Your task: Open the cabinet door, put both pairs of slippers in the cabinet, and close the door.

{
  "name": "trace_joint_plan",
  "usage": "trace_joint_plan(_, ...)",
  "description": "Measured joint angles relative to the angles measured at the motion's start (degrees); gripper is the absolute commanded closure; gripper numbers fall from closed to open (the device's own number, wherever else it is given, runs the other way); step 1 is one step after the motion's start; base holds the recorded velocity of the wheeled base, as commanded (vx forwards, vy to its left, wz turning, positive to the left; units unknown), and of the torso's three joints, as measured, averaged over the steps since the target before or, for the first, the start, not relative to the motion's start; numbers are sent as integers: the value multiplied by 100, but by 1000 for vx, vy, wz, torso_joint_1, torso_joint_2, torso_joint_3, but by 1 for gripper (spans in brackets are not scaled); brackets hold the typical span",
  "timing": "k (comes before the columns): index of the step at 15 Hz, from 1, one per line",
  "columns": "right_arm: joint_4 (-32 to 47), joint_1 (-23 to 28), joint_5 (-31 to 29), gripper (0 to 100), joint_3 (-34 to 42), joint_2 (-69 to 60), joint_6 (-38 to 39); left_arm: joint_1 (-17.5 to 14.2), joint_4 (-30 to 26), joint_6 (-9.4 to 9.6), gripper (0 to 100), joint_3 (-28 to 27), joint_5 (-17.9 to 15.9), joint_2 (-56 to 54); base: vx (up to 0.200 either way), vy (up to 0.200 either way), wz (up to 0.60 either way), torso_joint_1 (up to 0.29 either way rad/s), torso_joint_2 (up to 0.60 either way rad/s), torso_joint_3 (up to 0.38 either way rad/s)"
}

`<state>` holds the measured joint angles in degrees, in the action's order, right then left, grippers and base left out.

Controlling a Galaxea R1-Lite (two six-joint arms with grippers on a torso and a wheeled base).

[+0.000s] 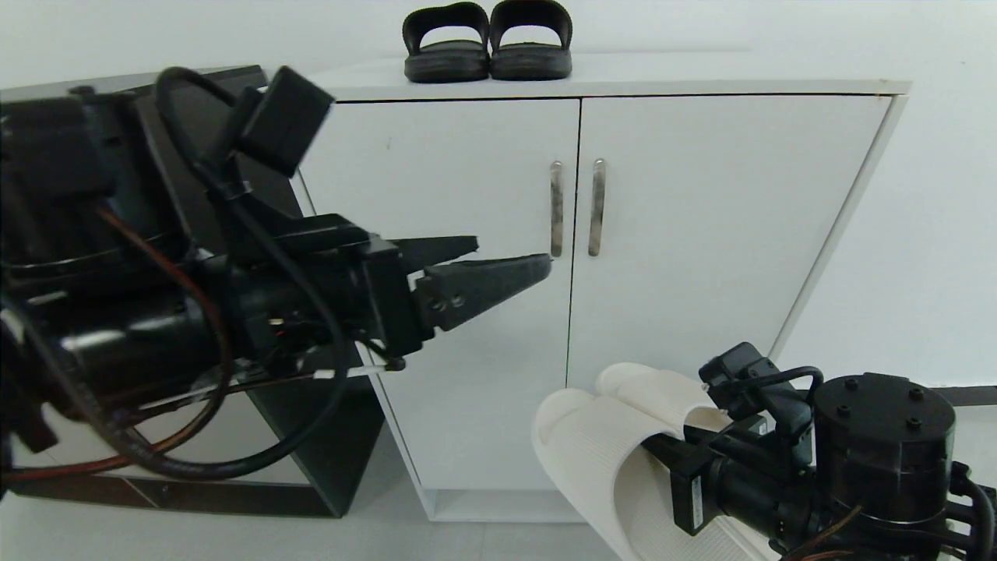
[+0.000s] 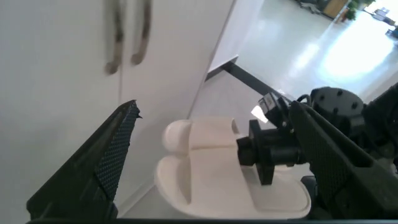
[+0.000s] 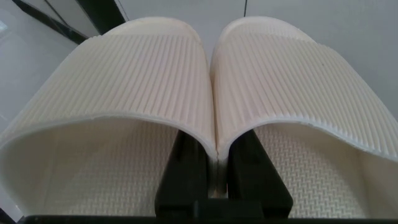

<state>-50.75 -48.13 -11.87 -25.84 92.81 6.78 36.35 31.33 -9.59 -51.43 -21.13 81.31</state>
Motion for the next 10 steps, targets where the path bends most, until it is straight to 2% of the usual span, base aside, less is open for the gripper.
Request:
trace_joint_plan(1,-5,0,0,100,13,-4,0,83,1,-20,0,-258,-16,232,0,0,0,0,0,0)
trace_joint_plan(3,-5,0,6,100,30,-9,0,177,1,-178,0,-763,-165,678,0,0,0,0,0,0)
trace_joint_plan(5,-5,6,16,100,35,-11,0,204,-21,-507,0,-1157,-488,1003,0,0,0,0,0,0)
trace_joint_plan(6,-5,4,16,100,35,-11,-2,215,-46,-600,0,-1340,-530,1128,0,0,0,0,0,0)
trace_joint_plan(8,-5,11,11,100,35,-9,0,269,-189,-633,0,-1673,-473,1356,0,0,0,0,0,0)
trace_joint_plan(10,-5,9,11,100,29,-6,0,427,-216,-581,0,-1877,-172,1537,0,0,0,0,0,0)
